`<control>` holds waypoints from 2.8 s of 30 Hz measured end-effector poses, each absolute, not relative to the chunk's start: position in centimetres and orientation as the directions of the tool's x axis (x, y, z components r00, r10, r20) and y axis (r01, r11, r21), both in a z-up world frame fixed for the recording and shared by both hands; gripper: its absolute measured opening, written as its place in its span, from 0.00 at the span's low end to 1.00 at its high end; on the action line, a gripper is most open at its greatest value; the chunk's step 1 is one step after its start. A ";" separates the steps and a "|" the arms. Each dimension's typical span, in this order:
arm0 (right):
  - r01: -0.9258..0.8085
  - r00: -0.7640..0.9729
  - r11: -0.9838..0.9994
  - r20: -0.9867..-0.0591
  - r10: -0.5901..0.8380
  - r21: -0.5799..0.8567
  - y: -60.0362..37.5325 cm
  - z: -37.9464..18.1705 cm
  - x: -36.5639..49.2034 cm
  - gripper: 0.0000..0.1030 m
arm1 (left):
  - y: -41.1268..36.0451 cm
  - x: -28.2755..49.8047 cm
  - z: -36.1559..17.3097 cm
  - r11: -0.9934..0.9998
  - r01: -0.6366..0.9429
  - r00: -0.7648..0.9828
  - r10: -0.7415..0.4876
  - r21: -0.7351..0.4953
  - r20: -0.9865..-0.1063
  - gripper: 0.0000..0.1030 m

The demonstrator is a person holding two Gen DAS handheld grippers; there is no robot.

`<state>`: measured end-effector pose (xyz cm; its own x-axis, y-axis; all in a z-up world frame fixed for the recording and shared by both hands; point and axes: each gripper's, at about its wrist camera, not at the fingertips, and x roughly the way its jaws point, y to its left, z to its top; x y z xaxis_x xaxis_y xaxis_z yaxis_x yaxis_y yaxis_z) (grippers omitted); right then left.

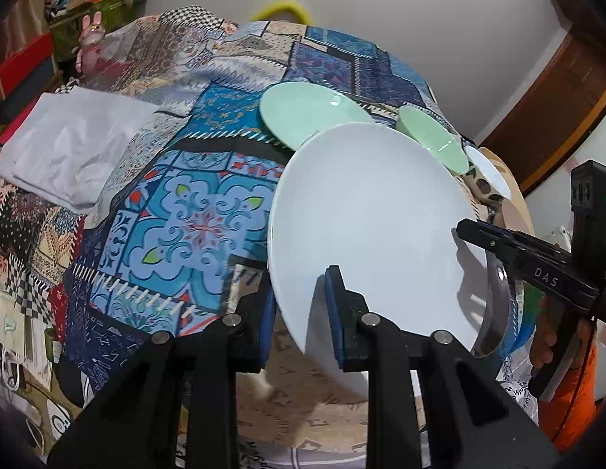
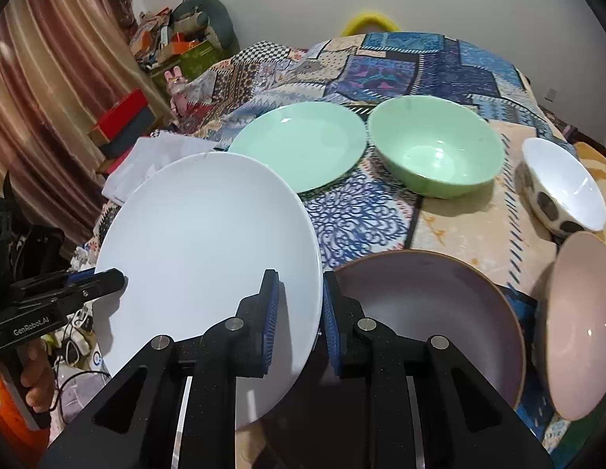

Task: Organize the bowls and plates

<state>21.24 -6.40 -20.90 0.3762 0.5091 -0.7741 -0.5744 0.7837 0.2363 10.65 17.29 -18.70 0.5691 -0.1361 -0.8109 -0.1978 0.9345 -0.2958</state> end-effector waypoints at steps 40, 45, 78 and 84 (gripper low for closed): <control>-0.376 0.416 0.880 -0.797 0.439 0.289 -19.1 -23.4 20.7 0.19 | 5.4 17.2 -21.5 0.963 -0.027 0.464 -0.225 -0.267 -0.857 0.23; -0.356 0.400 0.882 -0.803 0.441 0.308 -19.8 -24.2 20.8 0.19 | 4.9 17.9 -22.1 0.967 -0.013 0.447 -0.221 -0.254 -0.867 0.23; -0.372 0.452 0.894 -0.793 0.408 0.248 -20.6 -22.7 19.9 0.22 | 3.8 18.0 -21.9 0.980 0.026 0.471 -0.187 -0.198 -0.862 0.33; -0.410 0.477 0.885 -0.776 0.413 0.219 -19.0 -21.4 19.8 0.22 | 5.0 16.7 -19.6 0.984 0.022 0.536 -0.161 -0.177 -0.829 0.44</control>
<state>19.83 -18.99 -21.42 0.4766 0.4127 -0.7762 -0.4098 0.8855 0.2192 16.75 4.96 -19.63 0.5360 -0.1610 -0.8287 0.0222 0.9840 -0.1768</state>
